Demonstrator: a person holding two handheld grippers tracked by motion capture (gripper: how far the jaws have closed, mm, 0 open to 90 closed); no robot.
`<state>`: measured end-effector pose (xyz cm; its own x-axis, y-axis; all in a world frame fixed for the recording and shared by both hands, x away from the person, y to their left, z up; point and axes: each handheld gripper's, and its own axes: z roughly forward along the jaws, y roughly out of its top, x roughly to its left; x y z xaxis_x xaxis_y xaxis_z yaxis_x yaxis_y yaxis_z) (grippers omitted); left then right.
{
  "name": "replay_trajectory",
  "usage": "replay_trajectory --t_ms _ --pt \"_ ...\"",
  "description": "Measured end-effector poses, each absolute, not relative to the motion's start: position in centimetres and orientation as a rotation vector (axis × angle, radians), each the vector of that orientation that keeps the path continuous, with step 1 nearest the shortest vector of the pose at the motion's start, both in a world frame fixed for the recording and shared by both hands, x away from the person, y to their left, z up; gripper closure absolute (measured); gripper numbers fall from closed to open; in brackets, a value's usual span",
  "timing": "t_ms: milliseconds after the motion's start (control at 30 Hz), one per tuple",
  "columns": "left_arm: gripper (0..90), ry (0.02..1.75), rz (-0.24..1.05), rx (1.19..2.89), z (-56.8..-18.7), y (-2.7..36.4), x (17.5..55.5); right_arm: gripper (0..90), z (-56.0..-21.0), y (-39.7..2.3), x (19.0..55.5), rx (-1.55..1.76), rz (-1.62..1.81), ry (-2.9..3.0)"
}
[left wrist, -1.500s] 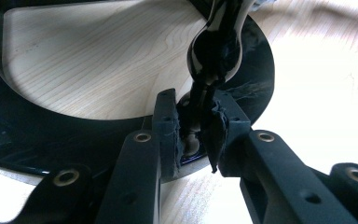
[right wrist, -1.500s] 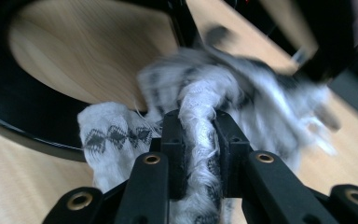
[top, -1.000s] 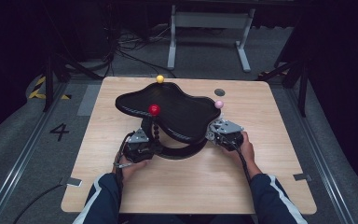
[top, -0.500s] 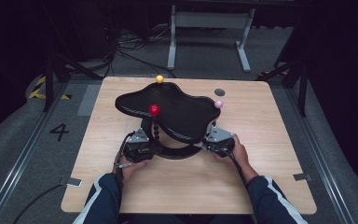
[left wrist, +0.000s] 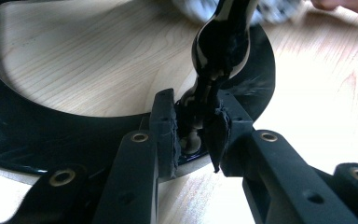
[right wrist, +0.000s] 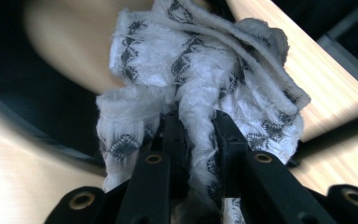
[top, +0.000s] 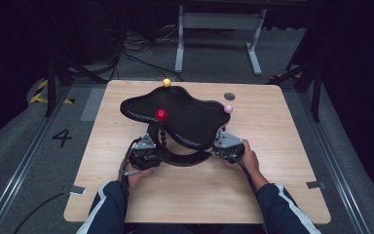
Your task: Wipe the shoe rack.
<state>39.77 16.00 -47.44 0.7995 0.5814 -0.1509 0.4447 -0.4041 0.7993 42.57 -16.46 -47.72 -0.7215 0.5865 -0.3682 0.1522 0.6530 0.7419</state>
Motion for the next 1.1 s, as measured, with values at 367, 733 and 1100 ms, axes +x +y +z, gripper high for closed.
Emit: replay_trajectory --t_ms 367,733,1100 --pt "72.5 0.756 0.185 2.062 -47.5 16.0 39.8 78.0 -48.0 -19.1 44.8 0.712 0.984 2.23" --pt "72.5 0.75 0.186 2.064 -47.4 16.0 39.9 78.2 -47.7 -18.2 43.5 0.617 1.077 2.332" --pt "72.6 0.75 0.19 2.067 -47.4 15.9 39.8 78.5 -47.8 -14.4 40.9 0.484 1.099 2.366"
